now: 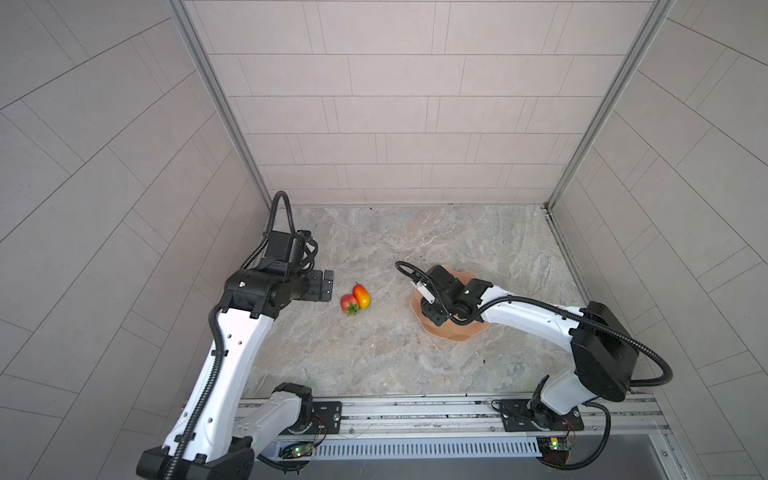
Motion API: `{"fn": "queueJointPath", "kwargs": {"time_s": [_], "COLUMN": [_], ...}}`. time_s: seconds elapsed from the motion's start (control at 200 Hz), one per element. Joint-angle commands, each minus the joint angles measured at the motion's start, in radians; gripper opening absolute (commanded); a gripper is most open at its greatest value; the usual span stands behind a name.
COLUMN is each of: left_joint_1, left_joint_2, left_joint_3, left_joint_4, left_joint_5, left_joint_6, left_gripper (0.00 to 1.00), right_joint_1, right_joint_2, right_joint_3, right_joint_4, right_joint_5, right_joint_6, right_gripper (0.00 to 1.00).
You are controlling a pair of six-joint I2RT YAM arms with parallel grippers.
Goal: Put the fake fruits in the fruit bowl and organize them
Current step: 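Place the avocado into the bowl next to the lemon and release, then reach the right gripper to the red-yellow mango and grasp it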
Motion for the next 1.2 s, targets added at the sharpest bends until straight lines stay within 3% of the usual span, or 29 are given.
{"fn": "queueJointPath", "kwargs": {"time_s": [0.0, 0.16, 0.516, 0.611, 0.691, 0.781, 0.846, 1.196], "left_joint_1": [0.001, 0.000, 0.001, 0.000, 0.001, 0.001, 0.000, 0.000], "left_joint_2": [-0.014, -0.012, -0.010, -0.006, -0.005, -0.005, -0.007, -0.031], "left_joint_3": [0.006, -0.003, -0.009, -0.012, -0.014, -0.018, -0.020, -0.020], "left_joint_4": [-0.010, -0.010, -0.007, -0.003, 0.000, 0.004, 0.004, -0.019], "left_joint_5": [0.002, 0.000, -0.005, -0.004, -0.003, 0.000, -0.001, -0.031], "left_joint_6": [0.009, 0.010, 0.012, 0.012, 0.008, 0.006, 0.003, 0.015], "left_gripper": [1.00, 1.00, 1.00, 1.00, 1.00, 1.00, 1.00, 1.00], "right_joint_1": [0.000, 0.000, 0.001, 0.006, 0.020, 0.059, 0.091, 0.133], "right_joint_2": [0.024, 0.039, -0.027, -0.036, -0.015, 0.046, 0.114, 0.548], "right_joint_3": [0.005, 0.006, 0.051, 0.108, 0.164, 0.240, 0.306, 0.757], "right_joint_4": [0.019, 0.018, -0.033, -0.055, -0.056, -0.041, -0.037, -0.032], "right_joint_5": [0.015, 0.017, 0.013, -0.018, -0.059, -0.097, -0.105, -0.141], "right_joint_6": [0.010, 0.010, -0.007, -0.026, -0.035, -0.045, -0.052, 0.008], "right_gripper": [0.50, 0.56, 0.58, 0.64, 0.79, 0.94, 0.99, 1.00]}}
